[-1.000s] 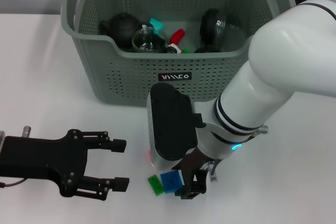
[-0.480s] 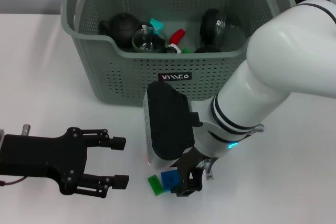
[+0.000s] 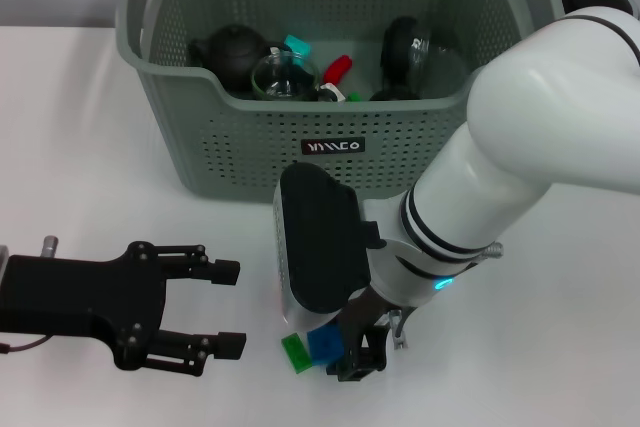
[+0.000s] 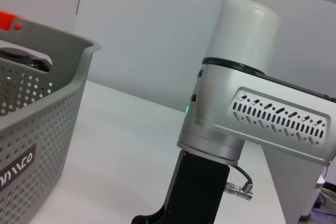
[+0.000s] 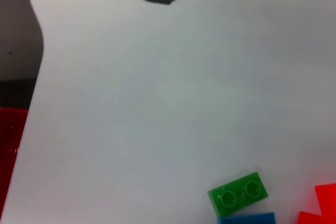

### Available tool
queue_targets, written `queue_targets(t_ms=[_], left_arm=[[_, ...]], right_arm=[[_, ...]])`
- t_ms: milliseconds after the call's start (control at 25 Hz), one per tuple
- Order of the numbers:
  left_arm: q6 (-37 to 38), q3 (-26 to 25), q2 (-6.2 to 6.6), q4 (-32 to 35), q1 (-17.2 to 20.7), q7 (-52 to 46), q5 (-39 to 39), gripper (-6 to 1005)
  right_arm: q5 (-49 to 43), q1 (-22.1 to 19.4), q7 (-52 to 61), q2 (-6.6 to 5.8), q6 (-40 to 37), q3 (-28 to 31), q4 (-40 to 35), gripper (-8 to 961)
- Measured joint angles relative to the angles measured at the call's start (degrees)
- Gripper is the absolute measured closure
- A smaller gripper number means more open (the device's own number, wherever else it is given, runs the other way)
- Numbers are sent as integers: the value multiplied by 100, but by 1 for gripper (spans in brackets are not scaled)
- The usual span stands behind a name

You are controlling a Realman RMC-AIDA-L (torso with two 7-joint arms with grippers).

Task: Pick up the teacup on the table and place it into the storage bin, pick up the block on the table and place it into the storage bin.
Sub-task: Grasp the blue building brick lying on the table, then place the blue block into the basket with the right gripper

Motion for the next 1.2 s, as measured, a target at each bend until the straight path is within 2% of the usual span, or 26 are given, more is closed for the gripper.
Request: queue_targets(t_ms=[400,640,1000,1200], left_arm=[[0,0,0,-5,11,0,0,189],[0,1,0,-12,21,0,0,189],[18,1,0,-20,25,0,0,189],[28,1,9,-18,25,0,0,189]], right_arm=[[2,-13,39,1,44,-56,0,397],[2,-15,145,-7,68,-55,4,519],[1,-29,182,-57,-15,25,-7,521],[-24,-49,180,-99,-334,352,-130,521]])
